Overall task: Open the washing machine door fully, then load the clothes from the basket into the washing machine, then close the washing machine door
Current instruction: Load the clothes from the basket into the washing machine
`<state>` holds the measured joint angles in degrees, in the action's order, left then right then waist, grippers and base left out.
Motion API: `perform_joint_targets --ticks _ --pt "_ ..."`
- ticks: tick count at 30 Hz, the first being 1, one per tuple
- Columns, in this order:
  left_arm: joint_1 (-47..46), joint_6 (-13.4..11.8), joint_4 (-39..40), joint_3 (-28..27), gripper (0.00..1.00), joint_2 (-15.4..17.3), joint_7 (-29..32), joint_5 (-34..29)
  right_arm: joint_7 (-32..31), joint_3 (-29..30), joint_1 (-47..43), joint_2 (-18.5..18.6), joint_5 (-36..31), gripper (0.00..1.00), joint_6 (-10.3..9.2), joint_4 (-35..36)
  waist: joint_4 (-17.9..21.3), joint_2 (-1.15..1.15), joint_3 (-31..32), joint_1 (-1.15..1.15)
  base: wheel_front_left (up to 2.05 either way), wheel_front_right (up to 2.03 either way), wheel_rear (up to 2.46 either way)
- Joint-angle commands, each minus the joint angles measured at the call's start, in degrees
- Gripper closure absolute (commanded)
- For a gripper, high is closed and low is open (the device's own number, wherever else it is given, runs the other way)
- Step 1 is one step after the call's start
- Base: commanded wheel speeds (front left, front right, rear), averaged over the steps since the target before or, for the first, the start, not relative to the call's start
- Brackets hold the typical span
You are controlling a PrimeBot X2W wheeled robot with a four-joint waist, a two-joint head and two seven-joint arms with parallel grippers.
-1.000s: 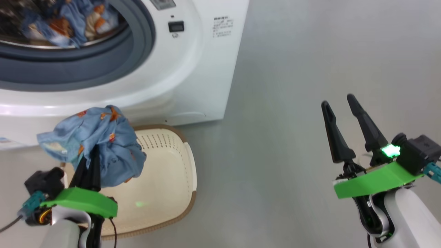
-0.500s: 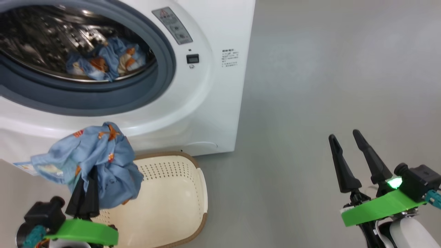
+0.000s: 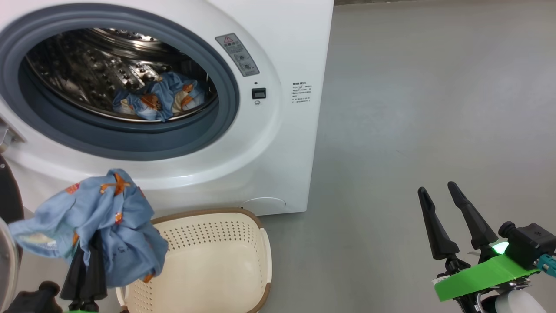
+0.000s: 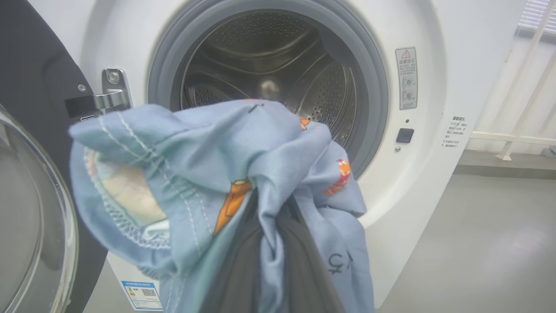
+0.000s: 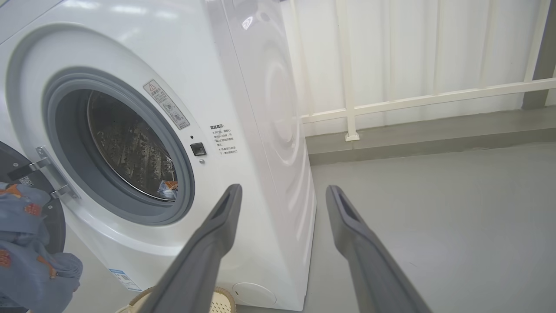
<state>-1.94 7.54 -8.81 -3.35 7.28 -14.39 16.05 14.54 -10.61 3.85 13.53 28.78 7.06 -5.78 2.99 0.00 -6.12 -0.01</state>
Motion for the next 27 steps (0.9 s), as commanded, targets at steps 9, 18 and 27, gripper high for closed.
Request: perform_joint_targets --ticks 9,18,27 --pt "1.4 -0.1 4.4 -3.7 1.00 -0.7 -0.6 -1.1 0.5 -0.3 -0.3 1.2 0.5 0.00 0.43 1.7 -0.5 0.00 -0.2 0.01 0.00 0.00 0.00" --pt "-1.2 -0.1 4.2 -3.5 1.00 -0.2 -0.6 -0.8 0.5 -0.5 1.3 0.6 0.3 0.00 0.43 2.0 0.2 0.00 -3.3 0.01 0.00 0.00 0.00" --pt "-7.8 -0.1 1.8 -3.0 1.00 1.6 -0.6 0.2 0.5 -0.6 4.2 -0.6 -0.1 0.00 0.43 2.3 1.1 0.00 -8.6 0.01 0.00 0.00 0.00"
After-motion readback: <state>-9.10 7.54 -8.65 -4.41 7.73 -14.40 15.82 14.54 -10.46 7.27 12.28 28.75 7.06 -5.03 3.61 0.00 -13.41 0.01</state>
